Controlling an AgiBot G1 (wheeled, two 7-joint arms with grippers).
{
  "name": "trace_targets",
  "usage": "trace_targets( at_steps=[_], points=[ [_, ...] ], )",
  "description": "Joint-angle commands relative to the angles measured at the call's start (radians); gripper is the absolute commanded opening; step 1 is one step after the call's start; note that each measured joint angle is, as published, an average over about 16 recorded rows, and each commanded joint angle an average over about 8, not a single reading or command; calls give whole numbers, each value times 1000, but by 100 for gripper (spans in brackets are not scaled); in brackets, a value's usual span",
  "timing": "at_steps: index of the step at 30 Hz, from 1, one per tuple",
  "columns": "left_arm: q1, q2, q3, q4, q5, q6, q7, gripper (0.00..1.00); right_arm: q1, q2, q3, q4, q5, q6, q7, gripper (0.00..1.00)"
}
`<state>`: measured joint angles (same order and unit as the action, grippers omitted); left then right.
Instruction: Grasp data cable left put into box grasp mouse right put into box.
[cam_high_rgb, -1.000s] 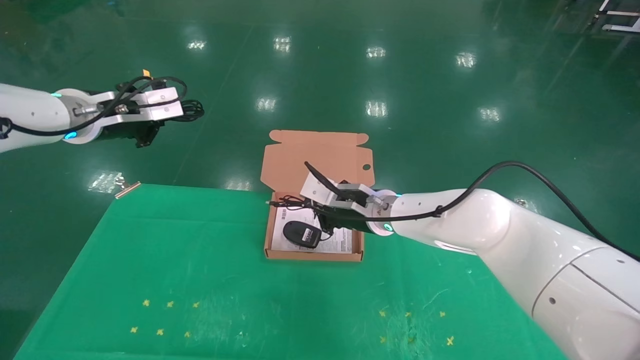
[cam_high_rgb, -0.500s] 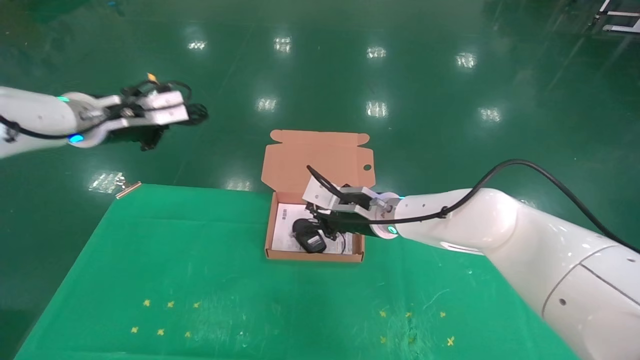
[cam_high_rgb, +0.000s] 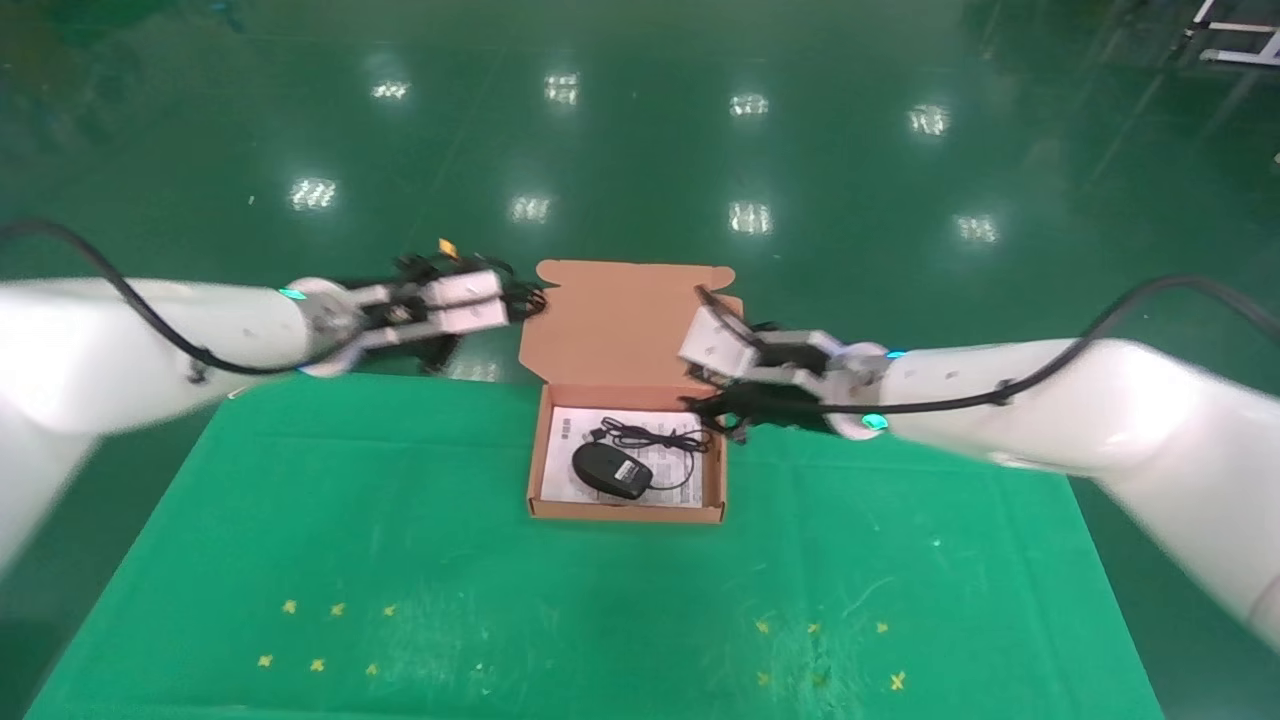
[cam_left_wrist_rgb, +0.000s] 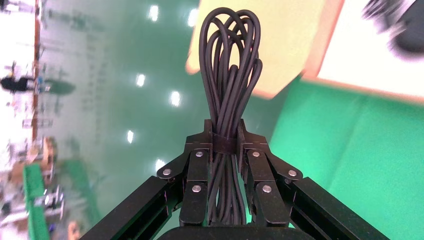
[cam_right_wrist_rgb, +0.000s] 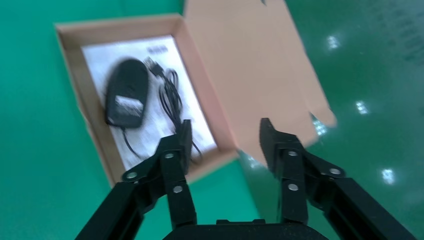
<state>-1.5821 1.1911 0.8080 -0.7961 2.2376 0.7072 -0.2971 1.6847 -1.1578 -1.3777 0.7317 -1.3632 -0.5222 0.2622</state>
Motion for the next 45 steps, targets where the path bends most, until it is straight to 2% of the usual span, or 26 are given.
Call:
trace_targets(
  at_steps=[1, 10, 18, 19, 26, 27, 40, 45],
  points=[
    [20, 21, 0, 4, -22, -18, 10, 0, 10, 37, -4, 31, -9, -1, 12, 100],
    [99, 148, 32, 122, -149, -140, 208, 0, 71, 274, -55, 307, -122, -8, 193, 100],
    [126, 178, 136, 147, -327, -180, 325, 0, 109, 427, -94, 530, -266, -15, 404, 100],
    [125, 179, 152, 148, -349, -181, 329, 5, 113, 439, -97, 549, -284, -16, 428, 100],
    [115, 183, 221, 158, -443, -182, 340, 92, 133, 483, -107, 622, -366, -26, 515, 100],
    [114, 183, 224, 159, -447, -183, 341, 100, 134, 484, -108, 625, -369, -26, 517, 100],
    [113, 159, 215, 126, -448, -175, 332, 100, 133, 472, -105, 603, -356, -25, 503, 100],
    [89, 135, 204, 91, -469, -179, 304, 100, 167, 468, -93, 597, -362, -28, 477, 100]
  ],
)
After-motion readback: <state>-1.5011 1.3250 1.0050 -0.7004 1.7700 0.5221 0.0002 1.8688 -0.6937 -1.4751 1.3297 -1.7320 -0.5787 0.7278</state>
